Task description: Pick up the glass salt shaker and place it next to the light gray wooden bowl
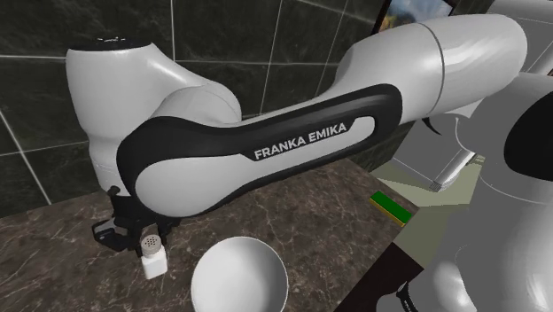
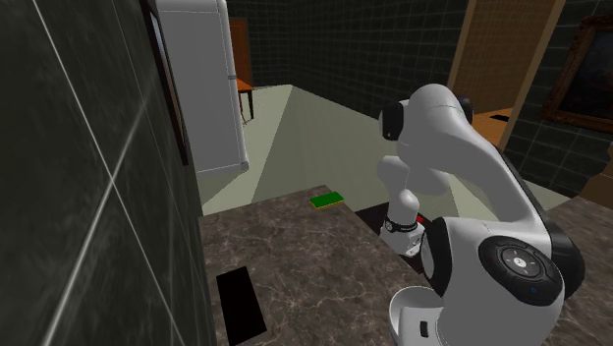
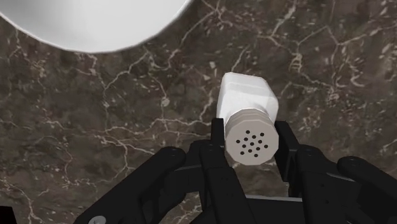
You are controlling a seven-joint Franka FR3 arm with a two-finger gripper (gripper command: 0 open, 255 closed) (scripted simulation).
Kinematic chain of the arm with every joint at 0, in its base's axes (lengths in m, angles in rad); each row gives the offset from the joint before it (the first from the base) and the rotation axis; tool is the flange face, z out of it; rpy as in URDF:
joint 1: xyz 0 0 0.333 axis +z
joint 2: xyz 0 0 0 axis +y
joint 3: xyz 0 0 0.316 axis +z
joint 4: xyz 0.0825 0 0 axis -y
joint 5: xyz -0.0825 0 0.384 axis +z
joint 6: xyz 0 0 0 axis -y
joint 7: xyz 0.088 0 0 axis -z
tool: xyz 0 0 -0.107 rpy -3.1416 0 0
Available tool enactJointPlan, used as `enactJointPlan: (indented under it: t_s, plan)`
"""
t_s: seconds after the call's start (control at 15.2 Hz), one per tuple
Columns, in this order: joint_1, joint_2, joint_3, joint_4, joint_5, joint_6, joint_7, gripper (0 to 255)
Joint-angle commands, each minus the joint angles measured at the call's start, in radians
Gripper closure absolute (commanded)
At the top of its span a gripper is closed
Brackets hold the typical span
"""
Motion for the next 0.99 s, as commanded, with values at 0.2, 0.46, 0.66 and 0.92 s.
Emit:
enactJointPlan:
  t_s: [0.2,0.46,0.66,0.92]
  plan:
    - [0.001,0.020,-0.005,-0.045,-0.011,0.064,0.007,255]
    - [0.001,0.020,-0.005,-0.045,-0.011,0.064,0.007,255]
    - [0.001,0.020,-0.005,-0.045,-0.011,0.064,0.007,255]
    - [0.001,0.020,-0.005,-0.045,-0.011,0.064,0.007,0]
